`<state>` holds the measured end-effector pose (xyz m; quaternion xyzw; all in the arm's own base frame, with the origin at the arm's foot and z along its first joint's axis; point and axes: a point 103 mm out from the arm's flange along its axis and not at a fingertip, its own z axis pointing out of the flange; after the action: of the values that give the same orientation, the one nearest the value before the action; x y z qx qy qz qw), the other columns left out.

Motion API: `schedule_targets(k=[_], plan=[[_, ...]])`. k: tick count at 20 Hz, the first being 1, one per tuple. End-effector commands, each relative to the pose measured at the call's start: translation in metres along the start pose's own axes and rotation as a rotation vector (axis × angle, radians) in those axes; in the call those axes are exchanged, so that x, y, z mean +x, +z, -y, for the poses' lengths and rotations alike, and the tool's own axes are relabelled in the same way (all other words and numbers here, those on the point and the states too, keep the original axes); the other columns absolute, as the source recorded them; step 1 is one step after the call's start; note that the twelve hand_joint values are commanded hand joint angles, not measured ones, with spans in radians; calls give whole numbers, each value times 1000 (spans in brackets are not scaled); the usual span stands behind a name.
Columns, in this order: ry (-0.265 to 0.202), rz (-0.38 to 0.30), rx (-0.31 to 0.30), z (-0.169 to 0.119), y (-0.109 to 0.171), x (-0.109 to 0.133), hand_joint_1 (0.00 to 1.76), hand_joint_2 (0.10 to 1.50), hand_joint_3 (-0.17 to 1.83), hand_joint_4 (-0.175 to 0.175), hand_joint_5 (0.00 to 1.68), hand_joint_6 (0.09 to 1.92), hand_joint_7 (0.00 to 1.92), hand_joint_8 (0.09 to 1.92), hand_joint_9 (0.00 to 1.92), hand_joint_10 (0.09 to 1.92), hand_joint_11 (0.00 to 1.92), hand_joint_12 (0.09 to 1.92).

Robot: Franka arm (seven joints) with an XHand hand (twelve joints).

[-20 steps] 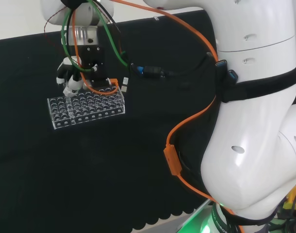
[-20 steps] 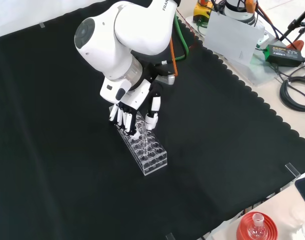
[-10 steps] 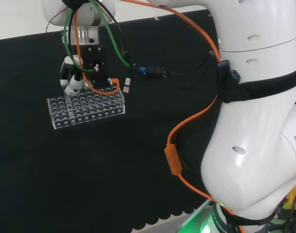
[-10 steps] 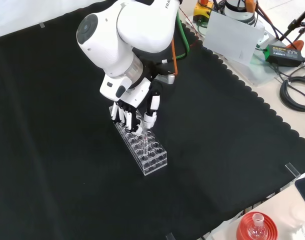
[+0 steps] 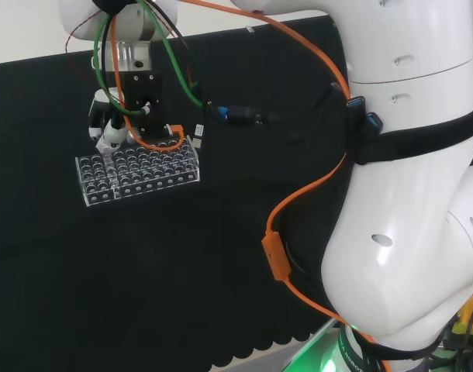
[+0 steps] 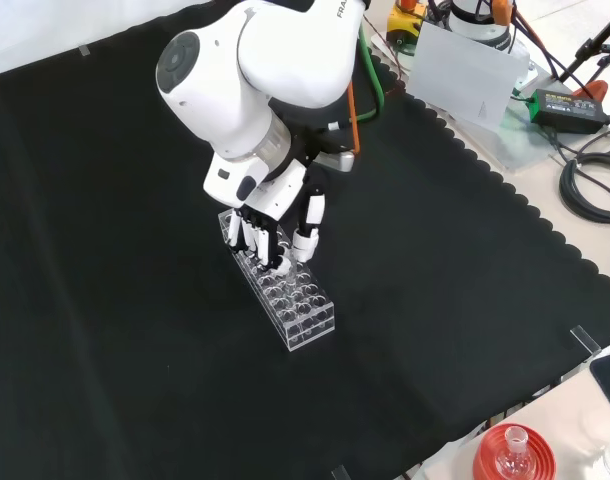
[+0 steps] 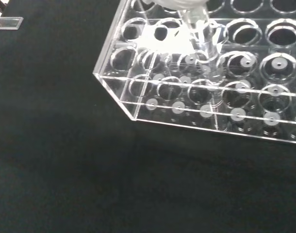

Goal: Pick up the test tube.

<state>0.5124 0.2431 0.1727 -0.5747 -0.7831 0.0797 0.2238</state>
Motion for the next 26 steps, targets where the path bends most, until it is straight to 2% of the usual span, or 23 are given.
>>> schedule_targets(k=[1, 3, 5, 7, 9, 11, 16, 26], plan=[[-6, 1, 6, -2, 2, 7, 1207, 984, -175, 8, 740, 942, 1088, 543, 870, 602, 486, 1405], [-8, 2, 1, -2, 2, 8, 1208, 983, -175, 9, 737, 946, 1080, 562, 863, 612, 479, 1411], [-13, 16, -5, -2, 1, 9, 1217, 987, -175, -5, 776, 934, 1174, 552, 914, 602, 510, 1395], [-18, 33, -15, -2, 1, 11, 1339, 1008, -175, -45, 858, 899, 1342, 383, 1012, 562, 574, 1357], [-16, 47, -34, -1, 0, 11, 1321, 1029, -119, -132, 1086, 717, 1315, 477, 1124, 524, 654, 1301], [-11, 65, -46, -1, -1, 10, 1310, 1054, -153, -165, 1206, 594, 1313, 505, 1204, 508, 716, 1262], [-5, 75, -73, -1, -7, 13, 1405, 1052, -165, -175, 1230, 576, 1360, 621, 1239, 402, 810, 1203], [-15, 83, -83, -1, -12, 13, 1421, 1033, -175, -175, 1305, 442, 1417, 545, 1365, 145, 876, 1168]])
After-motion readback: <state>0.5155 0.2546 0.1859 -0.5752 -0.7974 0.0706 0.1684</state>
